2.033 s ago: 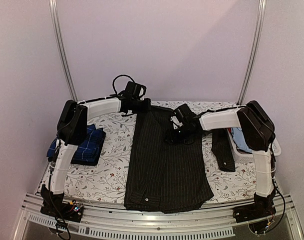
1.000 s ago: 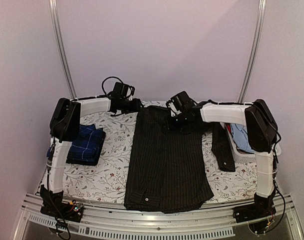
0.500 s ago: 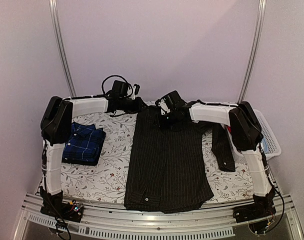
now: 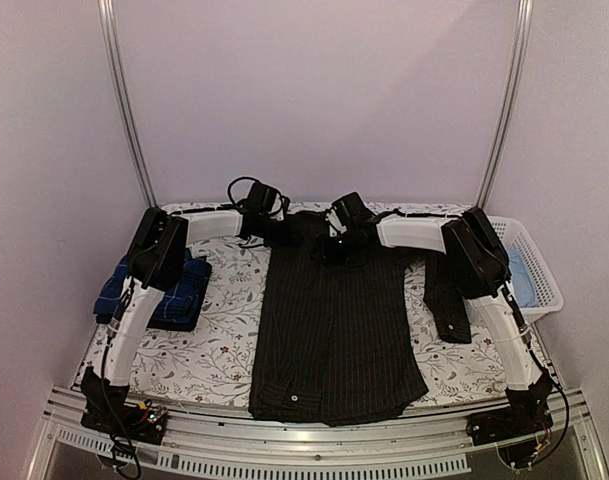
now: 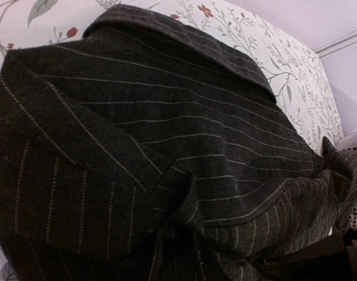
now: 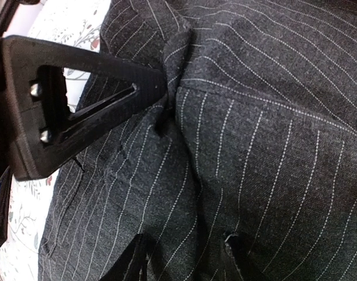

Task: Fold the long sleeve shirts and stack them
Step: Smooth out the 1/3-folded shirt at the center of the board.

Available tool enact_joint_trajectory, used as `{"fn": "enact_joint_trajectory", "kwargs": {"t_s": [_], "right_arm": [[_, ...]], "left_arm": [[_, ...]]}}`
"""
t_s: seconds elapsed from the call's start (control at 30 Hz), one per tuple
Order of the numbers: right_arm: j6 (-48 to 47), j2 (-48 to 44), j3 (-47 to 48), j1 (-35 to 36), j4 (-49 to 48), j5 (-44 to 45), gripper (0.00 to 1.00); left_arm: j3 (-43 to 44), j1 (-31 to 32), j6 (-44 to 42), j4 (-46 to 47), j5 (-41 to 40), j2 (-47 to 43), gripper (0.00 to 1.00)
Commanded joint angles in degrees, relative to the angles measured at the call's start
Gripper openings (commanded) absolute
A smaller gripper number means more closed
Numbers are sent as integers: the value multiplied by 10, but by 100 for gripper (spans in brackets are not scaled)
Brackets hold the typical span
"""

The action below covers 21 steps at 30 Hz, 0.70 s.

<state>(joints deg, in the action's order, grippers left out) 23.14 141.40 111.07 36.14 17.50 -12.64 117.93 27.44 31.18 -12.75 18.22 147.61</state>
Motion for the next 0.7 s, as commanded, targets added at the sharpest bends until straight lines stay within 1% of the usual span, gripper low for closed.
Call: {"fn": "enact_joint_trajectory", "kwargs": {"t_s": [0.0, 0.1, 0.17, 0.3, 0.4, 0.5, 0.6, 0.67], "right_arm": [[19, 23, 21, 5, -13, -41, 41], [20, 20, 35, 5, -3, -48, 45], [13, -4, 32, -3, 2, -40, 47], [-7, -63, 8, -34, 12, -22, 52], [-23, -105, -19, -55, 20, 1, 55], [-32, -132, -50, -61, 29, 5, 55], [-38, -166, -105, -59, 29, 5, 55], [-38, -189, -149, -58, 24, 12, 55]], "left_arm": [[29, -23, 25, -60, -45, 23, 18], [16, -33, 14, -73, -47, 19, 19], [6, -40, 1, -78, -37, 12, 22], [10, -52, -37, -96, -32, -10, 34], [33, -52, -64, -109, -26, -30, 42], [37, -43, -75, -110, -30, -65, 49], [15, -29, -82, -109, -46, -112, 58], [-20, -16, -80, -103, -54, -148, 60]]}}
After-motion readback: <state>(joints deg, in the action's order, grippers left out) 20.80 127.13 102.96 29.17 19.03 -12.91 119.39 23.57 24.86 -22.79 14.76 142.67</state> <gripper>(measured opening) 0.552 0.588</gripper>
